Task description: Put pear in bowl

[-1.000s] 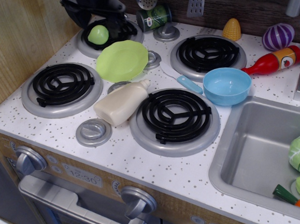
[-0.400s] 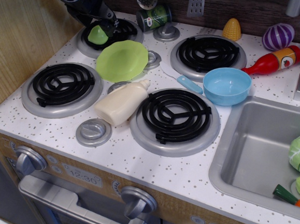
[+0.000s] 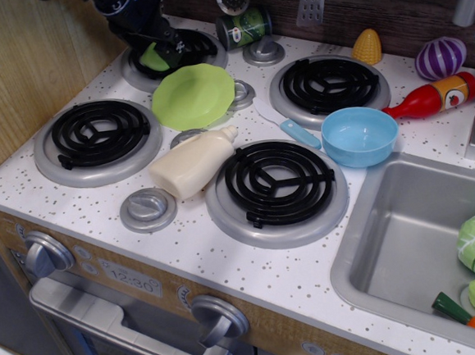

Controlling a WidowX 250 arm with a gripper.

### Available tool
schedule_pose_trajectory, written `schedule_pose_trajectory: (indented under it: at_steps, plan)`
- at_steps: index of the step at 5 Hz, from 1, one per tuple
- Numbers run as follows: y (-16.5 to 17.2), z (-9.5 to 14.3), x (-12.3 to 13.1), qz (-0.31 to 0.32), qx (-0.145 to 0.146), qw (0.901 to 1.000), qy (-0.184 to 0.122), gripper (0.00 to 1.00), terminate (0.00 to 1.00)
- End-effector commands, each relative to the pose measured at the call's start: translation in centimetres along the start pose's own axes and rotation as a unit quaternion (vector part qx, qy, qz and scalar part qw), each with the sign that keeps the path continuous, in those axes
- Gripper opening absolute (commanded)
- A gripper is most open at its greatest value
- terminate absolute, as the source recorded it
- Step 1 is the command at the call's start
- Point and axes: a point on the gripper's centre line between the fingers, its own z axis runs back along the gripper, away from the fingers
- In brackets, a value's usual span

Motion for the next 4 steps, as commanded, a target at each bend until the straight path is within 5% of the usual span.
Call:
schedule_pose_trajectory:
  at_steps: [1,2,3,4]
  plan:
    - [1.4,-0.1,1.1,-0.017,-0.004,0.9994,-0.031,1.00,0.00]
    - [1.2,-0.2,1.2,-0.016,-0.018,0.9995,-0.020,0.00,0.00]
    - [0.9,-0.9,1.5,-0.013,-0.023,0.9994,-0.021,0.00,0.00]
    - [-1.2,2.5,3.2,-0.005,0.007,0.9999,0.009,0.00,0.00]
